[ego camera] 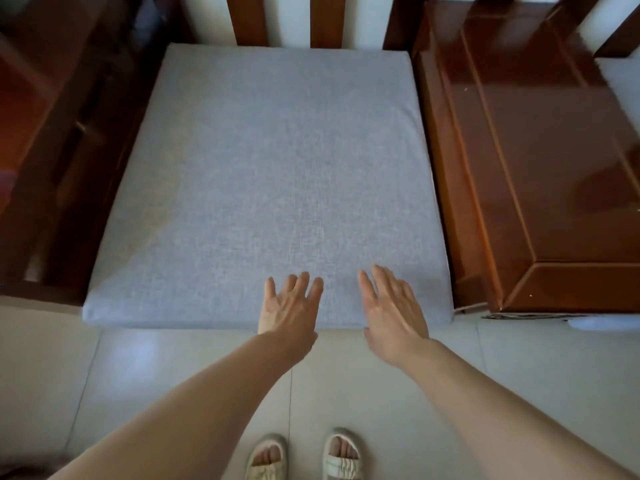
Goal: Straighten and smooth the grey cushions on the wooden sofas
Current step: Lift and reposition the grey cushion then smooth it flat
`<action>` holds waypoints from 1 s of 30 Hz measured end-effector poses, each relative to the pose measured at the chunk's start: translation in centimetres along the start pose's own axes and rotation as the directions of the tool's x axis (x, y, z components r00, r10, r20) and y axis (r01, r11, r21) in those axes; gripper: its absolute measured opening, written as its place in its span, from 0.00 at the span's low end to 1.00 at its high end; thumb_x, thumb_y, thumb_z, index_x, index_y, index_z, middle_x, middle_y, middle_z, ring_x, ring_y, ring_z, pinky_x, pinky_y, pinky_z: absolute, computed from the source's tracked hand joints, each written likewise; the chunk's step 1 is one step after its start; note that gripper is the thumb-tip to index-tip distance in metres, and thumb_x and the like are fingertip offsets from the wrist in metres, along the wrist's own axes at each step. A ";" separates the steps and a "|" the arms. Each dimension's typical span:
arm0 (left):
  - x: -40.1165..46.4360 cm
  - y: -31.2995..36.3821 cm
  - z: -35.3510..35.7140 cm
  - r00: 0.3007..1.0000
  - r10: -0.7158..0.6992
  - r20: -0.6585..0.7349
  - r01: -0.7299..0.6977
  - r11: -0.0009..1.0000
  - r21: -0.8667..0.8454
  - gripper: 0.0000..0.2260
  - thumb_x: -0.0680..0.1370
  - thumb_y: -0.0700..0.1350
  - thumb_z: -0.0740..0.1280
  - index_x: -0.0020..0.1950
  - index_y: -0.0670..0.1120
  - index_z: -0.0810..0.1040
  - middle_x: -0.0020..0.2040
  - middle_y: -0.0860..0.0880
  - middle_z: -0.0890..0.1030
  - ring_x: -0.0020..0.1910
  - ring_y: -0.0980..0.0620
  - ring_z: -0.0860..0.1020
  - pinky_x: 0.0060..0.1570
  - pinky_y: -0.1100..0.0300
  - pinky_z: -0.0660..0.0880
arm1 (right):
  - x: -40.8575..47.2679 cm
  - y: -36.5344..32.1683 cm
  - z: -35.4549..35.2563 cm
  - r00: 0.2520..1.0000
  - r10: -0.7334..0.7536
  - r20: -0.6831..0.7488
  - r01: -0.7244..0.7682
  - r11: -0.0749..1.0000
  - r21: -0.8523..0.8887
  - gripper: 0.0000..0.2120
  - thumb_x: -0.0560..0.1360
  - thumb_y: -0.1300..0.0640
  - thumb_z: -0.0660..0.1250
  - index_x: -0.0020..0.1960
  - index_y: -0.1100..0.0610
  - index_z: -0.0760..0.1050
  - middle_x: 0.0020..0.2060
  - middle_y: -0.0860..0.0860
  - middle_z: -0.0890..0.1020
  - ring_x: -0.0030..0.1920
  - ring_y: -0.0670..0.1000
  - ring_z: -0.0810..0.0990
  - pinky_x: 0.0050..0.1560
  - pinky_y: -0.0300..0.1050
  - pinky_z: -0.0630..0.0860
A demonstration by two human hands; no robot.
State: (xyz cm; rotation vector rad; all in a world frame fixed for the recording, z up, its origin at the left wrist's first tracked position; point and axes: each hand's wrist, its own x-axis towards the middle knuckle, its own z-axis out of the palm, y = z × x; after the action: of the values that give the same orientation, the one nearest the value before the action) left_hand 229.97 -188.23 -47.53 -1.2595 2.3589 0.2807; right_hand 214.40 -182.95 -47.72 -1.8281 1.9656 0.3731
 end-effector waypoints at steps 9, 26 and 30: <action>4.4 1.2 11.4 0.963 0.060 -0.261 -0.016 0.986 0.168 0.40 0.76 0.52 0.66 0.71 0.46 0.37 0.69 0.39 0.45 0.68 0.39 0.52 0.67 0.43 0.55 | 5.2 -1.4 12.5 0.951 0.021 -0.308 -0.094 0.970 -0.224 0.48 0.71 0.49 0.67 0.76 0.61 0.38 0.74 0.65 0.43 0.75 0.66 0.44 0.72 0.66 0.49; 5.7 -1.4 14.0 0.647 0.178 -0.742 -0.177 0.981 0.081 0.15 0.60 0.34 0.76 0.39 0.43 0.74 0.37 0.46 0.74 0.35 0.44 0.72 0.30 0.55 0.65 | 6.3 -1.1 12.9 0.679 -0.346 -0.648 0.026 0.893 -0.449 0.10 0.70 0.65 0.54 0.37 0.56 0.71 0.32 0.53 0.73 0.36 0.54 0.73 0.40 0.46 0.59; 6.1 -1.7 13.6 0.607 0.309 -0.732 -0.257 0.948 0.187 0.08 0.67 0.32 0.61 0.31 0.43 0.73 0.30 0.46 0.73 0.27 0.46 0.72 0.26 0.62 0.58 | 6.7 -1.7 13.4 0.761 -0.329 -0.559 0.024 0.876 -0.482 0.11 0.67 0.64 0.54 0.34 0.55 0.72 0.30 0.51 0.74 0.33 0.53 0.75 0.38 0.44 0.64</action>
State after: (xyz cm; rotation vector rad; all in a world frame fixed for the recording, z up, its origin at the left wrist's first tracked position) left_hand 232.41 -188.50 -62.37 -1.0801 3.2634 -0.3122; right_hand 217.52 -182.63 -62.44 -2.7104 2.2082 0.1626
